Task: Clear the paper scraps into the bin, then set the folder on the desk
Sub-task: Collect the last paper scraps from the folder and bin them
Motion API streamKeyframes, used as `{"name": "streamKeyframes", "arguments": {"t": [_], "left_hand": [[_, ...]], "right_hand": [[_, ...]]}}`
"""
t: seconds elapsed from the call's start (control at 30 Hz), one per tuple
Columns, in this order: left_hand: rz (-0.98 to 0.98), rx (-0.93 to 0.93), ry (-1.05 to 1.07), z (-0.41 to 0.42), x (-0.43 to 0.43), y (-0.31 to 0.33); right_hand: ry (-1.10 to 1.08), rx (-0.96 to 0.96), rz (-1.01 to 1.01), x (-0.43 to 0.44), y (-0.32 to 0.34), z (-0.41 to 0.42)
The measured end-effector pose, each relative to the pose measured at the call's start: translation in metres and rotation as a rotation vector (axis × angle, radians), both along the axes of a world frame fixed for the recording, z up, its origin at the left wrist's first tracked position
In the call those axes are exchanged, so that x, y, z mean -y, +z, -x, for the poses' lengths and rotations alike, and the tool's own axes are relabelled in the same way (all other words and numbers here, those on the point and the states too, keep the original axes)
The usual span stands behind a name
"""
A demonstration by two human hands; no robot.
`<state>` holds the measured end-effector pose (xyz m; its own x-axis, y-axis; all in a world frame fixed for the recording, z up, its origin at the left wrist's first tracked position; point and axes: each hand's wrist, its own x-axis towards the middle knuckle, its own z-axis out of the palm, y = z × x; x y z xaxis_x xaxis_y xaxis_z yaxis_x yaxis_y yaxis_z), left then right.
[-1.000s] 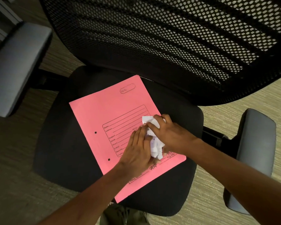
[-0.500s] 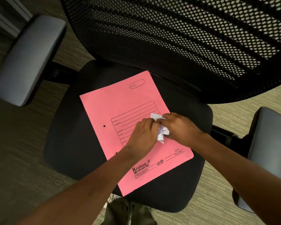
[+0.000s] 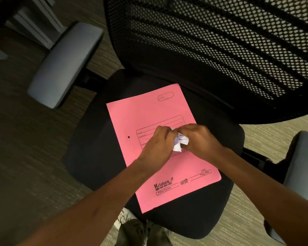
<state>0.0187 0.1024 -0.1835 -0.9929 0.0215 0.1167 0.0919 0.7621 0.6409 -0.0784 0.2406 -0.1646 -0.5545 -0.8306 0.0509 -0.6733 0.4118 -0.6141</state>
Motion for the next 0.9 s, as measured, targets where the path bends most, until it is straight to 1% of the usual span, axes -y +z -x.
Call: {"name": "streamKeyframes", "arguments": {"t": [0.17, 0.3, 0.47, 0.53, 0.6, 0.67, 0.73, 0.8, 0.9], "left_hand": [[0.035, -0.007, 0.087, -0.011, 0.028, 0.01], [0.047, -0.068, 0.183, -0.024, 0.053, 0.021], [-0.045, -0.093, 0.322, -0.057, 0.079, 0.029], [-0.03, -0.121, 0.375, -0.073, 0.091, 0.028], [0.02, -0.081, 0.516, -0.094, 0.104, 0.028], [0.022, -0.069, 0.63, -0.12, 0.114, 0.025], [0.041, -0.077, 0.639, -0.144, 0.128, 0.038], [0.02, -0.175, 0.659, -0.175, 0.139, 0.041], [0.085, -0.205, 0.731, -0.221, 0.159, 0.043]], "right_hand": [[0.1, -0.111, 0.049, 0.038, 0.014, 0.001], [0.185, -0.137, 0.08, 0.072, 0.021, -0.001], [0.313, -0.167, 0.086, 0.118, 0.026, -0.017], [0.362, -0.167, 0.113, 0.136, 0.025, -0.03], [0.419, -0.162, 0.152, 0.155, 0.025, -0.046], [0.476, -0.171, 0.183, 0.175, 0.026, -0.066], [0.529, -0.178, 0.208, 0.196, 0.027, -0.088], [0.579, -0.155, 0.219, 0.22, 0.027, -0.114], [0.648, -0.139, 0.22, 0.251, 0.028, -0.157]]}}
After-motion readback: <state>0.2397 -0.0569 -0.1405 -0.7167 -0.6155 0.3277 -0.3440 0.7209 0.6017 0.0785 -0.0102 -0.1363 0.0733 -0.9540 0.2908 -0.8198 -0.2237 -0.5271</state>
